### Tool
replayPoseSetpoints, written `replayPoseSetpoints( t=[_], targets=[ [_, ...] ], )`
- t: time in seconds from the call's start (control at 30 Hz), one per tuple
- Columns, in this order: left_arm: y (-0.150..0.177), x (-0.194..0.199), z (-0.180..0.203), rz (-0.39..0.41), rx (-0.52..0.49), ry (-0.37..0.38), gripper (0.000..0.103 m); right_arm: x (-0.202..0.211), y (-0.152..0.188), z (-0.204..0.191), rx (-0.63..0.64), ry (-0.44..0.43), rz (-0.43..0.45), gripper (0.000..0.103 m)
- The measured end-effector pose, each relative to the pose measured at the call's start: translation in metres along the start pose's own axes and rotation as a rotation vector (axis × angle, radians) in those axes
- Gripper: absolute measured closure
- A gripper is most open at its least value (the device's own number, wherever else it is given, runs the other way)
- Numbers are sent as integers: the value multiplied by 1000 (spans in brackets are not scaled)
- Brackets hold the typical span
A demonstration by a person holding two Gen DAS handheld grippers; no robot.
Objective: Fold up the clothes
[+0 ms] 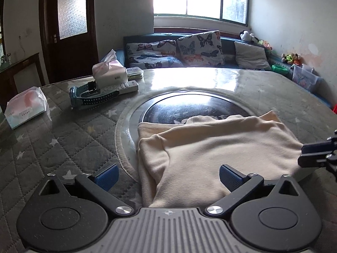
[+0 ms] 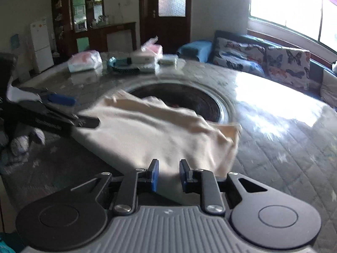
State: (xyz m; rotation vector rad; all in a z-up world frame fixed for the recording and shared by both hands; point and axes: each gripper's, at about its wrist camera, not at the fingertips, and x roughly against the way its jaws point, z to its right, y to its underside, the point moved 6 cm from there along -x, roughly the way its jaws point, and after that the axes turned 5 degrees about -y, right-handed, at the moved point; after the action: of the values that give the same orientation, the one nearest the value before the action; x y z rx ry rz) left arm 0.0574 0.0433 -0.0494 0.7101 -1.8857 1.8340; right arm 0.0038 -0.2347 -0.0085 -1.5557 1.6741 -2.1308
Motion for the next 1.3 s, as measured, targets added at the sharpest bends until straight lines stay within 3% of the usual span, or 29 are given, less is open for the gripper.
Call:
replayPoseSetpoints(
  t=[0.2,0.3,0.43,0.8,1.0,1.3],
  targets=[
    [11,-8,3,-35,-24,-10,0,-4,4,4,-12,3,-8,80],
    [9,-2,-3,-25,-4,-12,0,0,-5,-4,22,-9,3,69],
    [10,4,-17,-20,23,-35,0,-7,-22,-25,75,-64,16,62],
    [22,0,-38,-52,77,-49,0,-67,-32,-77,146,-162,-41,63],
    [17,7,-47,-38,83,-40,0,-57,-41,-81,162,-174,-29,63],
    [9,19,-95,-10,189,-145,0,-86,-60,-129,232,-273,-38,64]
  ],
)
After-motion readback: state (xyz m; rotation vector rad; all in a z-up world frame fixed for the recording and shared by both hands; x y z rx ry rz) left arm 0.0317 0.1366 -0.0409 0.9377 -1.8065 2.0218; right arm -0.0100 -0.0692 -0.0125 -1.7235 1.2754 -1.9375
